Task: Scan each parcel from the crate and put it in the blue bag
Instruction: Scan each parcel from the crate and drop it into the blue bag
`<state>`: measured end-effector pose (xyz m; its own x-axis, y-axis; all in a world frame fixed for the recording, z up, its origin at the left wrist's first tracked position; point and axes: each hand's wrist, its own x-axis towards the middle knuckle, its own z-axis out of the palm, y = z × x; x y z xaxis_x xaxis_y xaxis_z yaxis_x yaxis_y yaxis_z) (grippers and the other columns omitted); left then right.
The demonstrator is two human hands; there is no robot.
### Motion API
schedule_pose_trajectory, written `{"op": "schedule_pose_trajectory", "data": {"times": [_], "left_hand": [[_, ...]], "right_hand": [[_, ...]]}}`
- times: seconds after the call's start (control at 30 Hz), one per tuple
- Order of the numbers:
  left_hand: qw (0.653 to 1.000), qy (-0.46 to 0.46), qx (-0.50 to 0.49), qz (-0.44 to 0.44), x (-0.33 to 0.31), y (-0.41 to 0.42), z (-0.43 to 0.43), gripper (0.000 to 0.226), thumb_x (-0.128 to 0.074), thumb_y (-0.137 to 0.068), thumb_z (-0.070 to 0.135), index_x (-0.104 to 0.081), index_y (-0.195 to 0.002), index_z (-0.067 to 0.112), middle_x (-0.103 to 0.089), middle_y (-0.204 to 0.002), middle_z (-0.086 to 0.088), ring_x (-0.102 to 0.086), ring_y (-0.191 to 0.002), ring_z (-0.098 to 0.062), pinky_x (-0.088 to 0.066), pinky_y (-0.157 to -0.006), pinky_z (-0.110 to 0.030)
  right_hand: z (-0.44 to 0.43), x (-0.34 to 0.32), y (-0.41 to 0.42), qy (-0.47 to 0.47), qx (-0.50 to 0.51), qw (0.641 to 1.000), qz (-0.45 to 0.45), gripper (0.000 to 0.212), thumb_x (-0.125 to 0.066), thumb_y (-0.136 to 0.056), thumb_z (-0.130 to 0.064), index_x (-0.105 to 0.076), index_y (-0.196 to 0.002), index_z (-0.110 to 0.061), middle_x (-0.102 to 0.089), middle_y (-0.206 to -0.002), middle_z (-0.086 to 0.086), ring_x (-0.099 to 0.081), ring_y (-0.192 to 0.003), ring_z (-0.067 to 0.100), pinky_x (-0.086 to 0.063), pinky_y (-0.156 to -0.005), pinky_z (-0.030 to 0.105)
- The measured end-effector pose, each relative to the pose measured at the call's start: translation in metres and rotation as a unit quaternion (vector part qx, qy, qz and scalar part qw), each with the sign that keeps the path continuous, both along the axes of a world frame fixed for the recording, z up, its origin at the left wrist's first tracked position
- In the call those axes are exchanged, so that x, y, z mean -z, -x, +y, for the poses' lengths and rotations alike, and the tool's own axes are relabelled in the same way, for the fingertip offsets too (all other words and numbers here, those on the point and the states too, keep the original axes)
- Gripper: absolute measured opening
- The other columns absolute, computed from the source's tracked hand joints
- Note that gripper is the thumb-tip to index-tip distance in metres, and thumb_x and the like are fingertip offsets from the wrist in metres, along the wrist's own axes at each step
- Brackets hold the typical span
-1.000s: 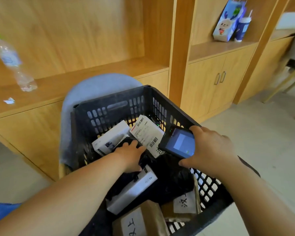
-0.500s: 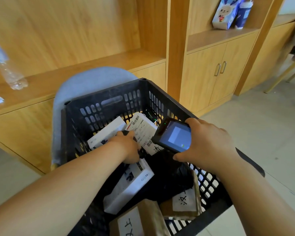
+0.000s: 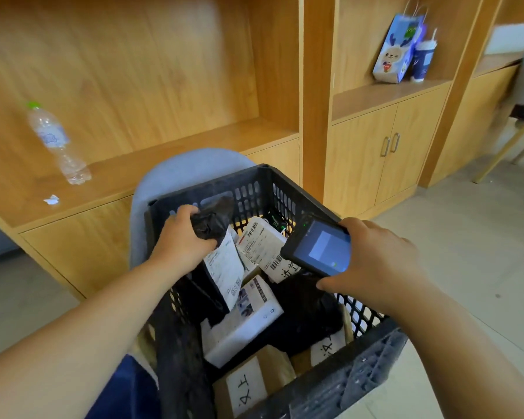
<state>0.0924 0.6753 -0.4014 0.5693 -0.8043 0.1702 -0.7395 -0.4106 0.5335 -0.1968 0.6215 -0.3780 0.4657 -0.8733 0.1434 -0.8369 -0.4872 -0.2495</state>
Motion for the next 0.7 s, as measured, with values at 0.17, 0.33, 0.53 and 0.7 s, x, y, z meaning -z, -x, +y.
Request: {"op": "schedule_pose_trajectory", "data": {"times": [0.17, 0.33, 0.53, 0.7], "left_hand": [[0.991, 0.036, -0.012, 0.131, -0.006, 0.015, 0.027, 0.068, -0.089, -0.059, 0.041, -0.051, -0.113, 0.024, -0.050, -0.109, 0.009, -0.047, -0.102, -0.009, -0.037, -0.078, -0.026], [0.989, -0.003, 0.043, 0.139, 0.019, 0.049, 0.028, 0.026, -0.068, -0.084, 0.044, -0.063, -0.098, 0.023, -0.063, -0.098, 0.007, -0.059, -0.095, -0.015, -0.044, -0.073, -0.030], [0.946, -0.168, 0.079, 0.266, 0.041, 0.073, 0.017, 0.083, -0.074, -0.079, 0.044, -0.026, -0.144, 0.024, -0.042, -0.138, 0.003, -0.045, -0.120, -0.017, -0.034, -0.089, -0.024], [0.923, -0.272, 0.051, 0.267, 0.057, 0.074, 0.024, 0.092, -0.084, -0.067, 0.015, -0.028, -0.138, 0.006, -0.046, -0.118, 0.006, -0.049, -0.102, -0.018, -0.046, -0.084, -0.029]], "right_hand": [[0.020, -0.007, 0.019, -0.004, 0.006, 1.000, -0.026, 0.085, -0.070, -0.052, -0.070, -0.042, -0.119, -0.025, -0.049, -0.091, -0.009, -0.050, -0.078, 0.017, -0.043, -0.066, 0.032], [0.030, -0.003, 0.032, -0.017, 0.024, 0.999, -0.030, 0.081, -0.070, -0.051, -0.071, -0.043, -0.113, -0.027, -0.049, -0.090, -0.009, -0.051, -0.079, 0.018, -0.046, -0.067, 0.034], [0.032, 0.008, 0.041, -0.032, 0.041, 0.999, -0.010, 0.086, -0.070, -0.050, -0.071, -0.042, -0.119, -0.027, -0.048, -0.090, -0.010, -0.050, -0.078, 0.016, -0.041, -0.065, 0.031], [0.032, 0.013, 0.043, -0.044, 0.042, 0.998, -0.009, 0.090, -0.070, -0.051, -0.071, -0.040, -0.123, -0.027, -0.048, -0.093, -0.010, -0.050, -0.081, 0.016, -0.045, -0.068, 0.032]]}}
